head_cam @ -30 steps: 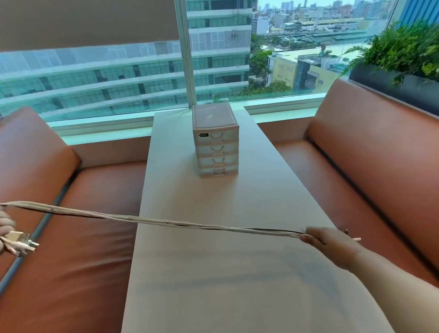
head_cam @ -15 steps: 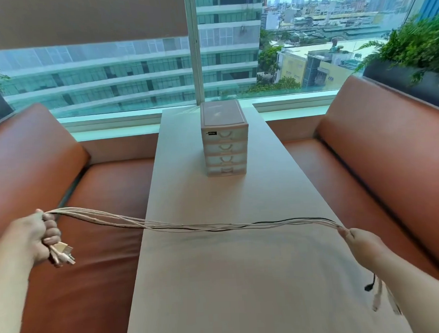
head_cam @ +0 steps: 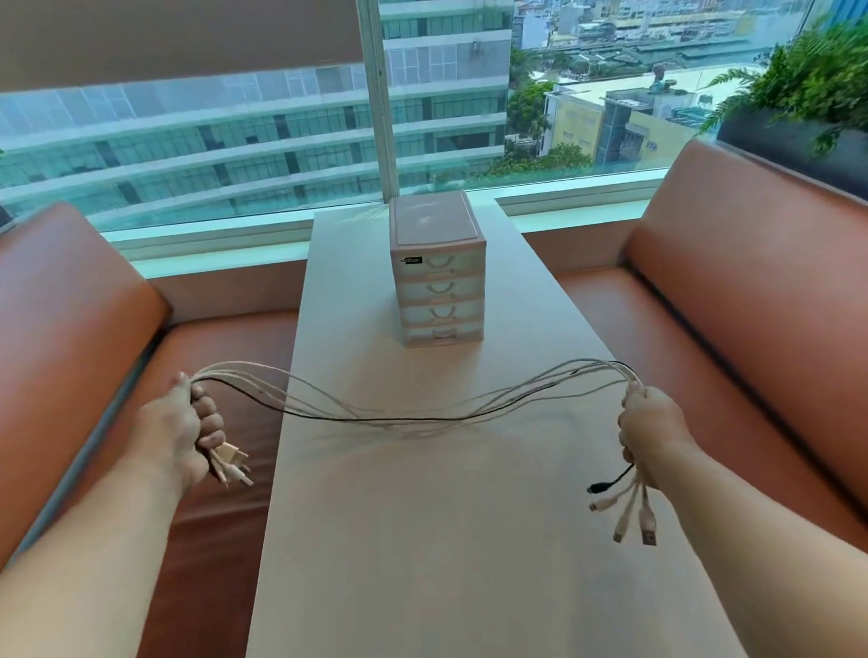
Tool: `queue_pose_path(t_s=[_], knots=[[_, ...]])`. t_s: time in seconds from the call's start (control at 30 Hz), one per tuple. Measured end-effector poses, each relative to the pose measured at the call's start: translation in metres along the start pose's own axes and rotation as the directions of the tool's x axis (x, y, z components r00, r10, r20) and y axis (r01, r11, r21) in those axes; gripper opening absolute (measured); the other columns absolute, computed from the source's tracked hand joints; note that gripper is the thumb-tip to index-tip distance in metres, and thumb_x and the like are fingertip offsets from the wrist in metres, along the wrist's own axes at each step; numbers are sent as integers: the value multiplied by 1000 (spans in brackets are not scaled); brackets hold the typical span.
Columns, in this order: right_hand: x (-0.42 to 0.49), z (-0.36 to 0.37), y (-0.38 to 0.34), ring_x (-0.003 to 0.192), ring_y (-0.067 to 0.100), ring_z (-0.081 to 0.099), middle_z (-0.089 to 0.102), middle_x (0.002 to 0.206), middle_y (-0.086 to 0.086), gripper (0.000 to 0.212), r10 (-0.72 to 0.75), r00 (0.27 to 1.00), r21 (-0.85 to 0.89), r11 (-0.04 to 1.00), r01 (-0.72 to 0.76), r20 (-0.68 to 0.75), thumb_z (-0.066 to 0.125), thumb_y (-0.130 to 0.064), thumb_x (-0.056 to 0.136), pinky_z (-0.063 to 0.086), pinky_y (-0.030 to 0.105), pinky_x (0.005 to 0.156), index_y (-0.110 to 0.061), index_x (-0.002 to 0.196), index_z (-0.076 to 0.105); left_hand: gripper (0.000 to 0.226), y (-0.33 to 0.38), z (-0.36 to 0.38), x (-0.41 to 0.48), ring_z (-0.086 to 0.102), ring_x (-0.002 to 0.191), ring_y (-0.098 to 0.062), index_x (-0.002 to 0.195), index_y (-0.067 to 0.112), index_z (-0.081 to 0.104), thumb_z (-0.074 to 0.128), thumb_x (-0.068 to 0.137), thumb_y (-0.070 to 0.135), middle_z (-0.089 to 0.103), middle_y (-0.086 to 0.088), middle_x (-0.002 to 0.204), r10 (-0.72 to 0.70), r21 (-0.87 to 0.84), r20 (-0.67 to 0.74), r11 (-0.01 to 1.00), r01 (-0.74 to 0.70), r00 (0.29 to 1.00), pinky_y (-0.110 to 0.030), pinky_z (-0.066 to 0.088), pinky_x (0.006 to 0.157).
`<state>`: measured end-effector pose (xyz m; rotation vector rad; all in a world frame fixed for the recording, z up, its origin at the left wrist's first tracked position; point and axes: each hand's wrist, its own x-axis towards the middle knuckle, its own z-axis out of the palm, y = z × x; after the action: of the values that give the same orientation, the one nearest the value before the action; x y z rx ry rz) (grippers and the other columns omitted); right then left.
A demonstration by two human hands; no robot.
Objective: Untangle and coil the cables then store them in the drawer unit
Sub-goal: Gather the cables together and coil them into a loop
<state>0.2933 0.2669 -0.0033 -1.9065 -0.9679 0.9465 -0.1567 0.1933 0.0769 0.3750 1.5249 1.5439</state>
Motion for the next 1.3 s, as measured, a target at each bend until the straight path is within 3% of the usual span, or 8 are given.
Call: queue_pose_path(t_s=[0.17,0.33,0.43,0.57,0.67,0.87,1.2,1.3], knots=[[-8,17,46,66,23,46,47,86,14,8,163,979,-327,938,-116,120,37,-15,97,49,40,73,-12,92,42,43,-67,3,-16,15,22,-1,66,21,34,23,104,39,21,9,30,-207,111,13,973,204,978,-7,10,27],[-36,28,86,73,24,47,48,88,13,26,364,913,-330,898,-292,183,31,-27,101,37,31,58,-9,109,49,44,-118,-8,-39,15,23,-2,67,17,37,25,104,40,24,10,35,-355,250,-33,902,351,934,-6,12,30],[-45,27,84,109,33,52,52,124,19,38,268,942,-436,886,-158,203,36,-13,95,42,33,82,-8,132,39,44,-126,-13,-50,15,24,-3,68,17,38,26,103,41,24,9,36,-383,233,-30,895,379,923,-7,12,30],[-50,20,84,82,25,51,52,111,16,30,300,927,-434,883,-180,225,29,-24,84,39,27,69,-20,111,41,44,-131,-16,-67,16,21,-3,66,16,34,28,103,40,22,9,32,-432,98,-38,896,433,901,-6,12,28],[-45,15,91,79,31,53,58,104,22,27,278,950,-365,907,-209,146,28,-21,76,47,37,69,-13,95,45,44,-145,-19,-75,14,18,-3,63,16,29,23,105,29,20,8,28,-453,-9,-87,891,455,887,-5,10,27],[-64,3,80,111,35,53,52,126,21,43,237,952,-575,814,-85,195,39,-9,90,44,33,86,-7,133,41,43,-169,-26,-84,15,14,-4,60,16,23,16,103,13,18,6,24,-496,-82,-106,868,489,862,-3,12,28],[-83,-8,80,125,32,39,38,137,10,51,-51,994,-660,744,102,96,48,-15,90,41,42,96,-18,140,38,41,-167,-50,-97,17,17,-3,63,14,28,19,103,14,22,5,27,-482,22,-60,875,484,874,-3,18,30],[-98,-6,87,125,29,34,29,141,3,63,12,990,-702,706,92,142,54,-33,90,41,41,87,-31,145,21,43,-165,-56,-100,18,17,-4,65,13,29,20,106,23,22,5,27,-513,-7,-51,858,514,857,-3,21,29]])
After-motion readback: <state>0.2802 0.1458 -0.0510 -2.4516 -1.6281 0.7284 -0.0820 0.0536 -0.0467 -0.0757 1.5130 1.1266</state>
